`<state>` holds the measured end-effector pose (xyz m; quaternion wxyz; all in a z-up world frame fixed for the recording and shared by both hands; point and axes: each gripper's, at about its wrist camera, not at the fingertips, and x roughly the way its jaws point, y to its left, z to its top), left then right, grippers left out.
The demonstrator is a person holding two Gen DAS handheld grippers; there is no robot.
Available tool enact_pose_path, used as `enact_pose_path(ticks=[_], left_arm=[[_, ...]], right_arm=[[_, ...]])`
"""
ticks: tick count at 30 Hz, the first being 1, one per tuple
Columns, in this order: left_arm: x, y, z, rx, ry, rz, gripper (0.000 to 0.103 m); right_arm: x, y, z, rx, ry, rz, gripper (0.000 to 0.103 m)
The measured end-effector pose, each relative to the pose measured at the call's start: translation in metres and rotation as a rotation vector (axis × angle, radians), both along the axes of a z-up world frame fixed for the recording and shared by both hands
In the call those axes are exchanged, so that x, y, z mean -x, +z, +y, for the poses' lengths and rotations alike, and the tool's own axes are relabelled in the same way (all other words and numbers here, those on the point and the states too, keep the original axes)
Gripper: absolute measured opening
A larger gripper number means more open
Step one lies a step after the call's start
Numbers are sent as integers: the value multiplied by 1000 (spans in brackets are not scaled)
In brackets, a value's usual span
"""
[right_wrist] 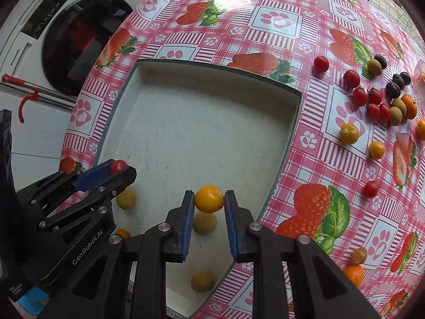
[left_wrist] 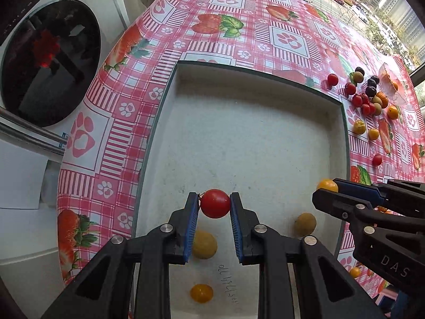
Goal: Organize fruits
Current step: 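Carry both held cherry tomatoes over the white tray, then open both grippers to drop the tomatoes into the tray, then move both grippers back toward the orange and remaining fruits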
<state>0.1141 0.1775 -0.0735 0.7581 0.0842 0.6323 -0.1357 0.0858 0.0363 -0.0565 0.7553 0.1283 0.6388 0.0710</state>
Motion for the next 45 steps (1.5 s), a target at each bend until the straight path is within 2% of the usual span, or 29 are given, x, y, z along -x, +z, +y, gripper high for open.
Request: enact_pose_path(ticks=[10, 18, 19, 20, 21, 23, 26, 30, 32, 37, 45], left_arm=[[-6, -24, -1, -37, -10, 31, 26], [-3, -29, -6, -58, -27, 33, 28], [-4, -29, -6, -65, -26, 32, 32], [-4, -29, -6, -78, -23, 31, 47], [-6, -30, -5, -97, -11, 23, 57], [-10, -30, 2, -97, 9, 19, 63], [-10, -30, 4, -101, 1, 26, 63], [-8, -24, 2, -104, -5, 23, 63], [-8, -18, 1, -100, -8, 20, 63], [-1, -5, -9, -97, -36, 9, 63], [35, 11, -51, -89, -126, 19, 63]], right_arm=[[-20, -28, 12, 77, 24, 56, 24], [-22, -34, 23, 120, 66, 55, 26], [-22, -34, 23, 115, 69, 56, 28], [-23, -34, 25, 108, 72, 59, 33], [-24, -34, 30, 115, 70, 61, 33], [-23, -33, 26, 112, 61, 66, 39], [-19, -33, 17, 97, 42, 70, 55], [-19, -27, 6, 37, 18, 44, 65], [-17, -17, 3, 6, 6, 11, 88], [-9, 5, -8, -6, -23, -45, 89], [33, 10, -47, 6, -139, -7, 90]])
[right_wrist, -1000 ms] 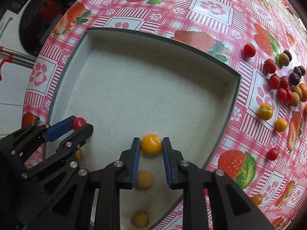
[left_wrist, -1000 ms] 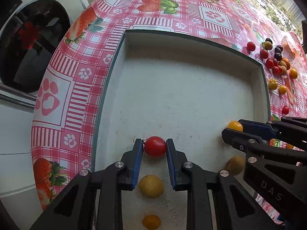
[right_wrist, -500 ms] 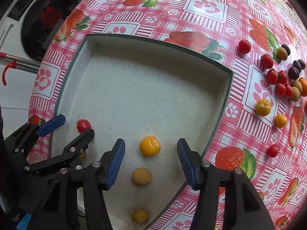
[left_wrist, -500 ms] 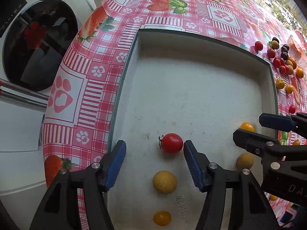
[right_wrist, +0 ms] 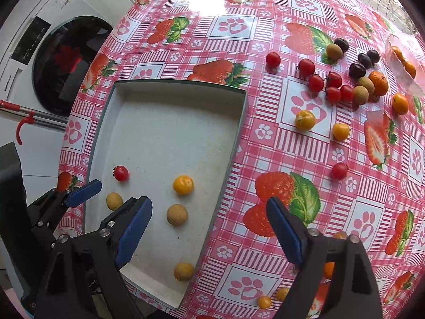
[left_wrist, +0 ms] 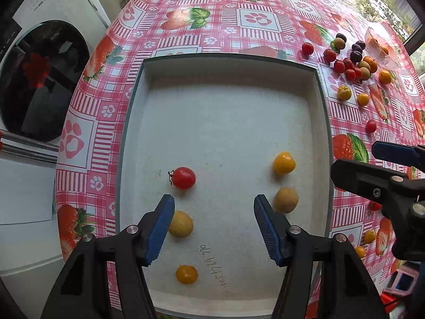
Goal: Organize fruits
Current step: 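Move both grippers back toward the orange and remaining fruits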
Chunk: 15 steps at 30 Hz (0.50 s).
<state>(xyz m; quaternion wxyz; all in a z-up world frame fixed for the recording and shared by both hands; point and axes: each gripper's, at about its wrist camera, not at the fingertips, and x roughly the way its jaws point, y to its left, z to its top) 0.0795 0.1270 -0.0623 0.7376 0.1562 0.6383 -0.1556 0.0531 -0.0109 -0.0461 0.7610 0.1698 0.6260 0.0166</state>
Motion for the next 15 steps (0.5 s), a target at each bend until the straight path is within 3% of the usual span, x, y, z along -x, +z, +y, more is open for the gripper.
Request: enact_pose_path(ticks=[15], left_arm=[[62, 14, -84, 38, -245, 13, 63]], right_arm=[[131, -32, -97, 37, -281, 127, 90]])
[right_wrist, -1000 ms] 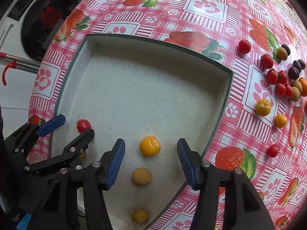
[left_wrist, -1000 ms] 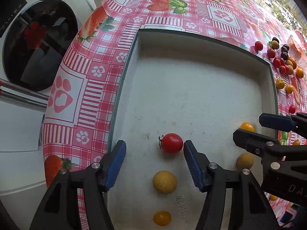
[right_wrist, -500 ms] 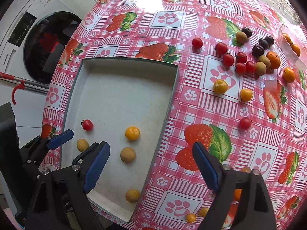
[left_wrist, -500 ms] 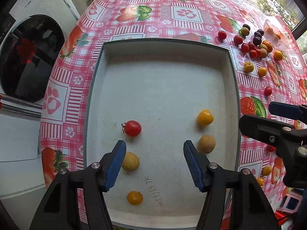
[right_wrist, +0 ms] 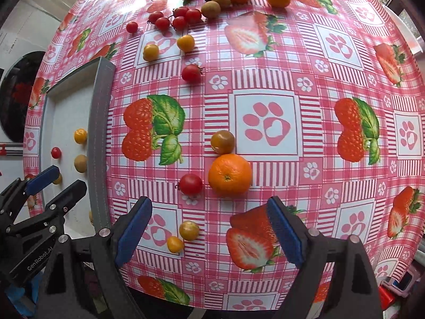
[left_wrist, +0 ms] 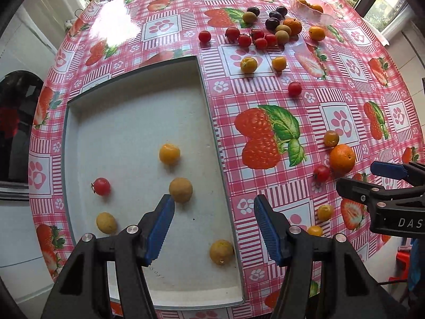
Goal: Organize fruits
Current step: 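Move both grippers back toward the orange and remaining fruits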
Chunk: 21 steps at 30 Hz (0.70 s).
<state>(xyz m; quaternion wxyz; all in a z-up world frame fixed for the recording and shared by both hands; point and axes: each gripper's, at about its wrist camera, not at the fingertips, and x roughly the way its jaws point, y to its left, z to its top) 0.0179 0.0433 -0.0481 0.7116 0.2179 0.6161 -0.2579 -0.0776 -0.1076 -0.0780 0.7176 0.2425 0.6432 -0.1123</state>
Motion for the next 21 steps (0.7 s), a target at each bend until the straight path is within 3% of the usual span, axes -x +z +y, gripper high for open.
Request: enact_pose_path(ticks=[11, 21], left_arm=[[26, -8, -37, -13, -115, 28, 63], [29, -17, -36, -51, -118, 43, 63]], right_arm=[[30, -26, -20, 10, -27, 60, 90], [-7, -39, -12, 52, 41, 32, 90]])
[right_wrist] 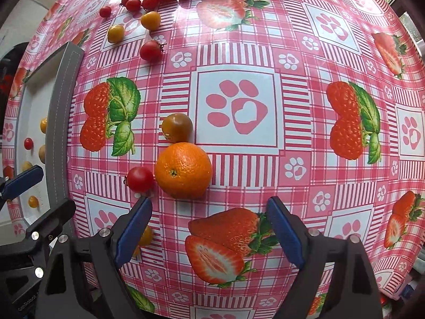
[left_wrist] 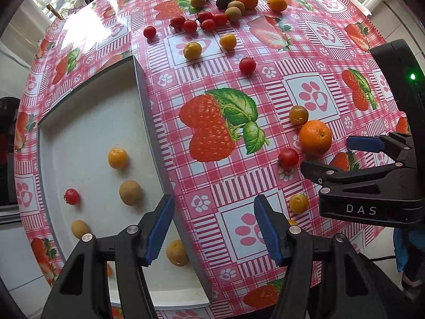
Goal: Organize fruits
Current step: 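Move both grippers back toward the orange and remaining fruits, then grasp a red cherry tomato with the left gripper while the right gripper grasps an orange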
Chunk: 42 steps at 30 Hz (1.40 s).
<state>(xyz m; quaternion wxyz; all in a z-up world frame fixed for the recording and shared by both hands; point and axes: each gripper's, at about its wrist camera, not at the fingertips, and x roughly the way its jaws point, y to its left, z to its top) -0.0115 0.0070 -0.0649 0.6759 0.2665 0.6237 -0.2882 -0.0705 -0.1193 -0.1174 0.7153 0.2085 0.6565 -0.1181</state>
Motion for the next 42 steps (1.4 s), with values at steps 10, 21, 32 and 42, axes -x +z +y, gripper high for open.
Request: enact_pose_path(ticks=[10, 21, 32, 42], left_arm=[[14, -14, -13, -8, -27, 15, 63], [-15, -8, -23, 23, 49, -2, 63], [-66, -33, -86, 62, 117, 24, 63], [-72, -62, -112, 50, 93, -19, 63]], right_arm=[[-36, 9, -6, 13, 21, -63, 71], [-26, 9, -12, -18, 44, -86, 69], [-25, 9, -11, -19, 40, -92, 70], [-21, 10, -6, -20, 38, -97, 70]])
